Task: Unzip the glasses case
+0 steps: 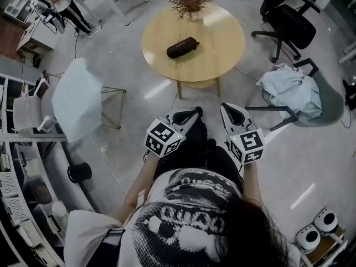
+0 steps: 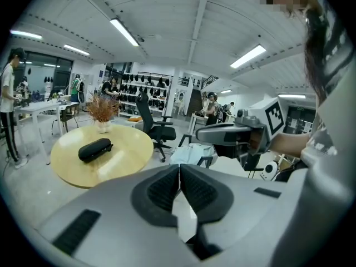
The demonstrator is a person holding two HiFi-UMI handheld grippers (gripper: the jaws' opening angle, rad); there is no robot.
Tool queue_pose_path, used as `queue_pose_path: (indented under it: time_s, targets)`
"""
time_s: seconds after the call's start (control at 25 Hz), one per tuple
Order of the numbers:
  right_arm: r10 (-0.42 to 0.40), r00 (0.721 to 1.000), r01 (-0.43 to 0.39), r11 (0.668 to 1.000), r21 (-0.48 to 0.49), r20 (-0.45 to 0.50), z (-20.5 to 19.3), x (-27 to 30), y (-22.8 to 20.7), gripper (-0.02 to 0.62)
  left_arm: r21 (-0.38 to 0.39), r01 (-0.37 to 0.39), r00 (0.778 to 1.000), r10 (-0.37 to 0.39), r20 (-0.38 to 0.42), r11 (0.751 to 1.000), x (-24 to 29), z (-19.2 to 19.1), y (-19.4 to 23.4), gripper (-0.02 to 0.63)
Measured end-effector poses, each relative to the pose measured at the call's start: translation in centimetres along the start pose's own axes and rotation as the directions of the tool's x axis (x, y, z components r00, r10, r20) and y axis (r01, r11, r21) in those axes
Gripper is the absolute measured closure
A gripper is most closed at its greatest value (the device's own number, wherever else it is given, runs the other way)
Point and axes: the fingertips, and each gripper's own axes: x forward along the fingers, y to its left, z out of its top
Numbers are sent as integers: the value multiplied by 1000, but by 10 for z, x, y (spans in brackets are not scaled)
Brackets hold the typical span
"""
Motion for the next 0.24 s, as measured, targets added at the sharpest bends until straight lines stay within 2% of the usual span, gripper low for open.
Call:
queue_pose_path:
  time_s: [0.24]
  targets:
    - [3, 1000, -3, 1000, 2, -3, -1, 6, -5, 600, -15, -1, 1000, 1, -3, 1000, 4, 1, 7, 589]
